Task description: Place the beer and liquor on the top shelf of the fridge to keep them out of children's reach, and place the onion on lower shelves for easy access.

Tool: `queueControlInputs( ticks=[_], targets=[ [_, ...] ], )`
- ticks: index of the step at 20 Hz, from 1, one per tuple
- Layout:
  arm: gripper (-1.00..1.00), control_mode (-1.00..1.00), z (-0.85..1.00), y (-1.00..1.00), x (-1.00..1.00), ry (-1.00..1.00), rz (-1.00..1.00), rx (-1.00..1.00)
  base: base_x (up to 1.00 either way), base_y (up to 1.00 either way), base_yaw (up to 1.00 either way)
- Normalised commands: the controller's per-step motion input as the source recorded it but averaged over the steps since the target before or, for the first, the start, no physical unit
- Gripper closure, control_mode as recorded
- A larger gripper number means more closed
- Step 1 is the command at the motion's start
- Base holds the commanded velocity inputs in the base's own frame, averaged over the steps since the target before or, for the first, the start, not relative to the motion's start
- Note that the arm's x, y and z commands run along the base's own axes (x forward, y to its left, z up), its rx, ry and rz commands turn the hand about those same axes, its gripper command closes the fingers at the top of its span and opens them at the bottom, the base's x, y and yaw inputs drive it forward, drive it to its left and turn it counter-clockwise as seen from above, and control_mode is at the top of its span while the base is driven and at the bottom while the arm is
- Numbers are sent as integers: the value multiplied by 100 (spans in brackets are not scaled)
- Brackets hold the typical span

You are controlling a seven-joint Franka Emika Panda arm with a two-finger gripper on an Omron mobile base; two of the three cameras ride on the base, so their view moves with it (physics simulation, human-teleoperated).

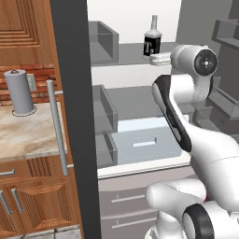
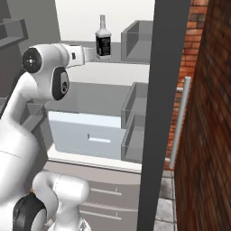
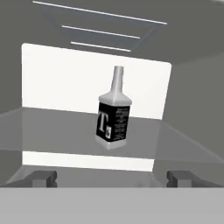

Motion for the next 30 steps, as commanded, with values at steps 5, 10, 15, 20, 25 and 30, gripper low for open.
queueControlInputs(
  ticks=[5,10,15,20,25,30],
  targets=[
    [-100,-100,-36,0,-100,0,0,18,0,0,0],
    [-100,-100,-2,4,-87,0,0,29,0,0,0],
    [-100,-100,0,9,-77,3,0,29,0,0,0],
    [-100,-100,0,5,-65,7,0,24,0,0,0],
    [-100,-100,0,0,-46,17,0,3,0,0,0],
    [-100,-100,0,0,-47,19,0,-4,0,0,0]
  ],
)
